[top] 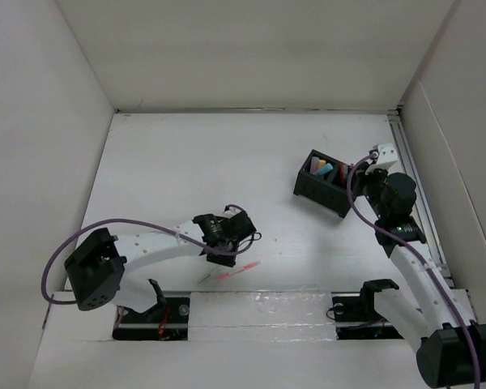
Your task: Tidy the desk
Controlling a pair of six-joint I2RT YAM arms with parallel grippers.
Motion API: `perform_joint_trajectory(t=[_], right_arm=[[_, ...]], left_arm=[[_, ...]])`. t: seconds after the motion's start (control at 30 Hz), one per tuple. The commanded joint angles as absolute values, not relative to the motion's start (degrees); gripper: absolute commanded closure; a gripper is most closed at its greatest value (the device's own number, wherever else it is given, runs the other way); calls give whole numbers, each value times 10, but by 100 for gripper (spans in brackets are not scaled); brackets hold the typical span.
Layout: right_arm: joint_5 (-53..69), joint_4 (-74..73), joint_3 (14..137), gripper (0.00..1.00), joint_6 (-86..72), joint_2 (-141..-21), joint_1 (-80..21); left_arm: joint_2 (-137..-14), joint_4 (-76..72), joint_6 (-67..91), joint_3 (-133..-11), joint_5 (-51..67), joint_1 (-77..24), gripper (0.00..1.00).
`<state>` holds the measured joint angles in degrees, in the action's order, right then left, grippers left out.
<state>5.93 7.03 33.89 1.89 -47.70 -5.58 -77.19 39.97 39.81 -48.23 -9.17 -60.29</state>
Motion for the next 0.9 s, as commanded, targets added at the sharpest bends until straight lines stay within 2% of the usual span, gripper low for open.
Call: perform_joint_trajectory(t=[0.0, 0.13, 0.37, 0.57, 0.7, 0.87], right_arm=[[100, 83, 342, 84, 20, -466, -63], [116, 77, 338, 84, 24, -462, -74], [120, 77, 343, 84, 26, -454, -74], [126, 78, 349, 84, 25, -463, -74], [131, 86, 346, 84, 15, -463, -74], [145, 87, 350, 84, 11, -463, -74]], left_arm=[[-790, 378, 386, -493, -112, -593, 75], [-811, 362, 381, -489, -102, -586, 75], [-839, 343, 359, -490, -77, -586, 68], [-855, 339, 360, -488, -83, -592, 68], [-869, 335, 362, -487, -90, -592, 71], [-882, 323, 361, -487, -109, -587, 84]])
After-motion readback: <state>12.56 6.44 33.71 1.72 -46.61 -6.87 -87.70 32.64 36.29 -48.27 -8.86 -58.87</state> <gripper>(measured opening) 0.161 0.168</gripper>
